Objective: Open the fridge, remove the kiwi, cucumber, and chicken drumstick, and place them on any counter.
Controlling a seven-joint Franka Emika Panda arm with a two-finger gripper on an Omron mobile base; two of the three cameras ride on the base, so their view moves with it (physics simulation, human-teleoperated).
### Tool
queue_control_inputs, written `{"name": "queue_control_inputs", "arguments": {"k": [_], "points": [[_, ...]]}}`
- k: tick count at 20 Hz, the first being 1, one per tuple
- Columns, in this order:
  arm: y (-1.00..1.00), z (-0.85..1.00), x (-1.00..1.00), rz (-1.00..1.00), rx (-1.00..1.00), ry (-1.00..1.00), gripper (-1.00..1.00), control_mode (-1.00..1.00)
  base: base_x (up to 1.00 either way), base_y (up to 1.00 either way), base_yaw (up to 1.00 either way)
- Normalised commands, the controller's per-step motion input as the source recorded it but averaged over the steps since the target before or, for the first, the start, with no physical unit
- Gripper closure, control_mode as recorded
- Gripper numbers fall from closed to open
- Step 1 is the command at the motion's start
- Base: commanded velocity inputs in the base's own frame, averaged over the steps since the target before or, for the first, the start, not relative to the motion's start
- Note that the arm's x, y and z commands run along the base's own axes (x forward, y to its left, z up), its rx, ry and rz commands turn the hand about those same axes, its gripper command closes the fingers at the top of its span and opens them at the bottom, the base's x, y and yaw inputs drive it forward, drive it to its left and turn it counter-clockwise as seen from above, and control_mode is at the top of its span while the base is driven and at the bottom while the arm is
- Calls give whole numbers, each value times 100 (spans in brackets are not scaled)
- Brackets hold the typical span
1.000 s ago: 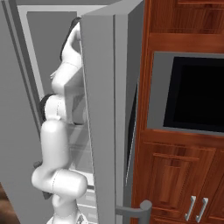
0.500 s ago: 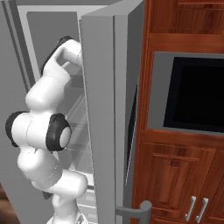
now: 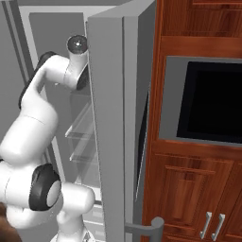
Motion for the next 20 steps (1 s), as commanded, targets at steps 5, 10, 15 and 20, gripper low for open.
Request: {"name": "queue_control_inputs", "arguments": {"k": [5, 10, 15, 20], "points": [[0, 13, -100, 0, -13, 0, 100, -100, 0, 0, 0], [0, 0, -100, 0, -8, 0, 100, -100, 0, 0, 0], [6, 16, -98, 0, 0, 0, 100, -100, 0, 0, 0], [11, 32, -65, 0, 0, -2, 100, -100, 0, 0, 0]]}}
